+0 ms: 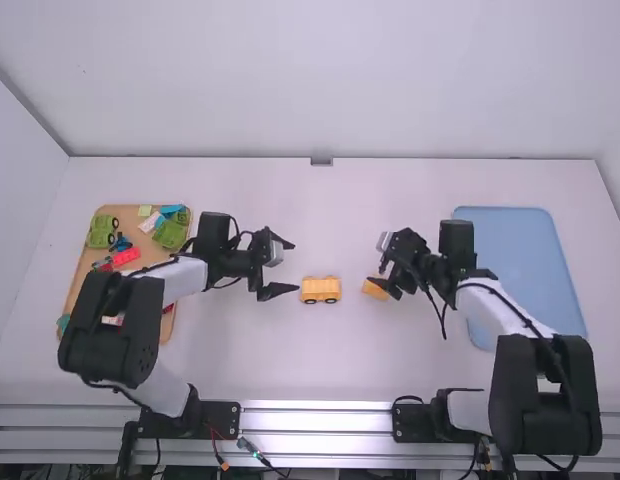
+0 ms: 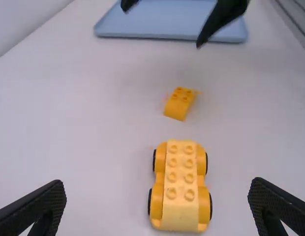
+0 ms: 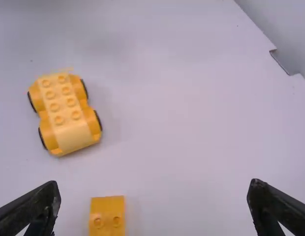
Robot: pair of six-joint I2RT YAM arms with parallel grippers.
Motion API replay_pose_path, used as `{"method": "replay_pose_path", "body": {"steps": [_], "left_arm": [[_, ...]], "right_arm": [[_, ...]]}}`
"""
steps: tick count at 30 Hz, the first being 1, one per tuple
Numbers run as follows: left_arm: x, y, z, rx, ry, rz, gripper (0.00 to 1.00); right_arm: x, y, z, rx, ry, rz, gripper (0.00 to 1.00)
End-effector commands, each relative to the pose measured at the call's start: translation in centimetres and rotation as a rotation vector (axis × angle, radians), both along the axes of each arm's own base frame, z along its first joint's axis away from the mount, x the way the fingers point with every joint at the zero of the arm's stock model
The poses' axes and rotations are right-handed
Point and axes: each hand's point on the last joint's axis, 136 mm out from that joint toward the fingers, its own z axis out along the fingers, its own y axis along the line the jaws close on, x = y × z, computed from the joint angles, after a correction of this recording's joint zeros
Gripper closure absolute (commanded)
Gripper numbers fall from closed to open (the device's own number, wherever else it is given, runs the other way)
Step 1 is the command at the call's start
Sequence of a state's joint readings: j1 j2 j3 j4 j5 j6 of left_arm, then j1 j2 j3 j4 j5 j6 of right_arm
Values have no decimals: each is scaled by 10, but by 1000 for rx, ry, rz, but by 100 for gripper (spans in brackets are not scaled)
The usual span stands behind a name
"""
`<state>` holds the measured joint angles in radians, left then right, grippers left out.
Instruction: Assemble lego blocks to make yellow taxi
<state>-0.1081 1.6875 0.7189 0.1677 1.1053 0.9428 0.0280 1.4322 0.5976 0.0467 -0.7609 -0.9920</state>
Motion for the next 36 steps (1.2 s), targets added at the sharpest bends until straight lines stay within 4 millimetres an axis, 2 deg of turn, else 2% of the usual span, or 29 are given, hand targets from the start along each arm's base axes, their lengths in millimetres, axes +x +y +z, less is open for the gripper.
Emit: {"method": "replay_pose_path", "body": {"steps": [1, 2, 5, 12, 21, 23, 29, 36], "left_arm": [[-14, -16, -12, -41, 8, -91, 1], [-15, -22, -21, -38, 9, -111, 1], [-19, -32, -33, -33, 12, -138, 1], [-12, -38, -51, 17, 59, -90, 1], [-16, -39, -68, -1, 80, -111, 1], [-15, -39, -70, 5, 83, -108, 1], [-12, -44, -79, 66, 114, -60, 1], [-14, -49, -79, 57, 88, -53, 1]], "right_arm": [[-18, 7, -8, 83, 17, 35, 0], [-22, 5, -12, 101, 11, 25, 4], [-26, 0, -16, 124, 6, 8, 9], [-44, -8, -21, 178, -2, 49, 11], [-29, -9, -64, 191, 42, 23, 13], [-29, -10, -67, 205, 47, 24, 13], [-17, -12, -86, 248, 119, 33, 31], [-16, -8, -98, 243, 169, 85, 39]]}}
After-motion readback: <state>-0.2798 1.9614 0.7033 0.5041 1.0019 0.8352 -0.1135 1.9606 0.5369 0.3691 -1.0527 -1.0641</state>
